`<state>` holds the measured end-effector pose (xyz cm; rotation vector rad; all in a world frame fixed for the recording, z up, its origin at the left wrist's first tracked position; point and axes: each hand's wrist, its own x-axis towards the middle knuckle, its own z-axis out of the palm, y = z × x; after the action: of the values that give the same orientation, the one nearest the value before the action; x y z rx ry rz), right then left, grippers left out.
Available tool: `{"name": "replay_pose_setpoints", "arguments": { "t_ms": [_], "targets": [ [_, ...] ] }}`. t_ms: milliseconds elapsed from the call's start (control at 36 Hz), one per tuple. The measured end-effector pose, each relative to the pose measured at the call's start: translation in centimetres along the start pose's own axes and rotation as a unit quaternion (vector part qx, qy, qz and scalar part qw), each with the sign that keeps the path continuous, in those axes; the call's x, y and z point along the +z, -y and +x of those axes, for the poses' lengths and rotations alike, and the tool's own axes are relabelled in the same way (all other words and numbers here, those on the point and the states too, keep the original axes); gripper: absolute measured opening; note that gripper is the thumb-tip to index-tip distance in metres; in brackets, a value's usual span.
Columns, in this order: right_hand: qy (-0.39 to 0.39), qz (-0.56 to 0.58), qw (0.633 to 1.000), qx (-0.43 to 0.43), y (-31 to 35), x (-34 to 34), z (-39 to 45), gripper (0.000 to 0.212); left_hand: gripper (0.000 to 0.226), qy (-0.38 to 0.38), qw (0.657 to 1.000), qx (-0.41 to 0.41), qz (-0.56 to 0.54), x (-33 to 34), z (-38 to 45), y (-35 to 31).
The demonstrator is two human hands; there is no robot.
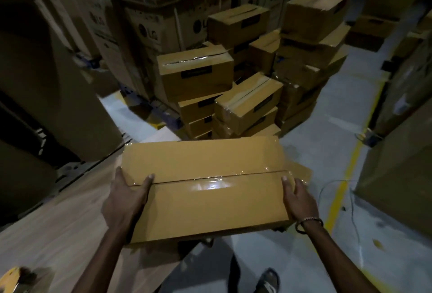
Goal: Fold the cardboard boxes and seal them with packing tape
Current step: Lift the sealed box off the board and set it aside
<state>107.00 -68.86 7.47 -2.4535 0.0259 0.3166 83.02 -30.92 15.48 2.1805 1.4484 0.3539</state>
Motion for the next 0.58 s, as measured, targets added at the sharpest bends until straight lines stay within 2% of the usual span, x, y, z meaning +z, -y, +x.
{"name": "replay_pose_setpoints", "arguments": {
  "t_ms": [167, 222, 306, 361, 444, 583],
  "targets": [
    [0.008, 0.010, 0.999, 0.034, -2.4, -2.8, 5.8, 0.067, 0.104, 0.017, 0.999, 0.032, 0.025, 4.7, 1.9, -8.0],
    [0.012, 0.014, 0.999, 0.049, -3.3, -3.8, 7.9, 0.069, 0.099, 0.029, 0.998, 0.053, 0.021, 6.3, 2.6, -10.9],
    [0.028, 0.021, 0.997, 0.072, -4.3, -5.1, 10.7, 0.073, 0.104, 0.074, 0.995, 0.065, 0.009, 8.5, 4.8, -14.5],
    [0.040, 0.027, 0.995, 0.088, -4.7, -5.8, 12.2, 0.075, 0.109, 0.089, 0.993, 0.071, 0.042, 9.7, 6.3, -16.7],
    [0.041, 0.032, 0.993, 0.105, -5.1, -6.6, 14.5, 0.072, 0.103, 0.096, 0.986, 0.095, 0.094, 11.0, 7.1, -20.7],
    [0.021, 0.060, 0.988, 0.139, -6.0, -8.1, 18.3, 0.070, 0.103, 0.126, 0.977, 0.145, 0.095, 14.5, 9.1, -25.8]
  ]
}}
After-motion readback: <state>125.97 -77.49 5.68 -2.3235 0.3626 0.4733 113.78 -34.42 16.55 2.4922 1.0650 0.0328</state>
